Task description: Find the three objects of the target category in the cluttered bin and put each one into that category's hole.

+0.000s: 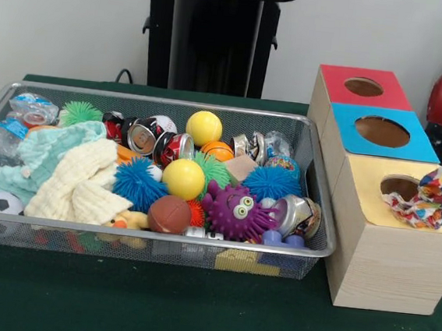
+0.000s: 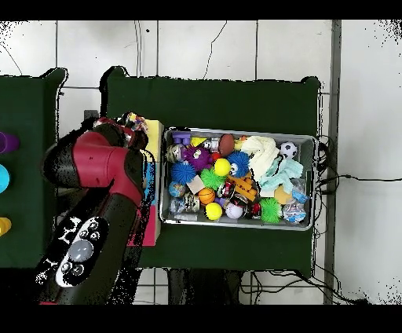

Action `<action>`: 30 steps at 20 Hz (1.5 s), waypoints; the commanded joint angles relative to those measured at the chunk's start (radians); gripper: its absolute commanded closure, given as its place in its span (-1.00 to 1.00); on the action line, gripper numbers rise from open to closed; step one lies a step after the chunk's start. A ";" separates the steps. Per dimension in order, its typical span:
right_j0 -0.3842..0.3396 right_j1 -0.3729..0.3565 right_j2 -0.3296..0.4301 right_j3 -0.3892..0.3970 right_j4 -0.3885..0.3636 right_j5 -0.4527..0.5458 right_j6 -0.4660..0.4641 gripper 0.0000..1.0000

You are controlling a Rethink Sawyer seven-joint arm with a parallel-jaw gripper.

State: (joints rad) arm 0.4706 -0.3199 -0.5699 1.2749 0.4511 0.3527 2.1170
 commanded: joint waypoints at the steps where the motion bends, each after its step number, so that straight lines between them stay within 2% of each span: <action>1: -0.129 -0.058 0.288 0.168 -0.041 -0.004 0.005 1.00; 2: -0.079 -0.032 0.182 0.111 -0.103 0.184 -0.049 1.00; 3: -0.098 -0.015 0.191 0.012 -0.113 0.258 -0.090 1.00; 5: -0.113 0.012 0.200 -0.073 -0.126 0.341 -0.101 1.00; 7: -0.110 -0.013 0.212 -0.034 -0.140 0.325 -0.094 1.00; 9: -0.108 -0.065 0.236 0.070 -0.165 0.268 -0.106 1.00; 11: -0.113 -0.127 0.266 0.203 -0.192 0.150 -0.100 1.00; 13: -0.106 -0.156 0.266 0.274 -0.228 0.053 -0.058 1.00; 15: -0.114 -0.156 0.279 0.279 -0.244 0.038 -0.042 1.00; 22: -0.103 -0.157 0.284 0.234 -0.274 0.120 -0.001 1.00; 30: -0.109 -0.085 0.316 0.220 -0.312 0.022 0.049 1.00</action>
State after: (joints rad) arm 0.3857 -0.4683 -0.3880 1.4114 0.1986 0.4284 2.1170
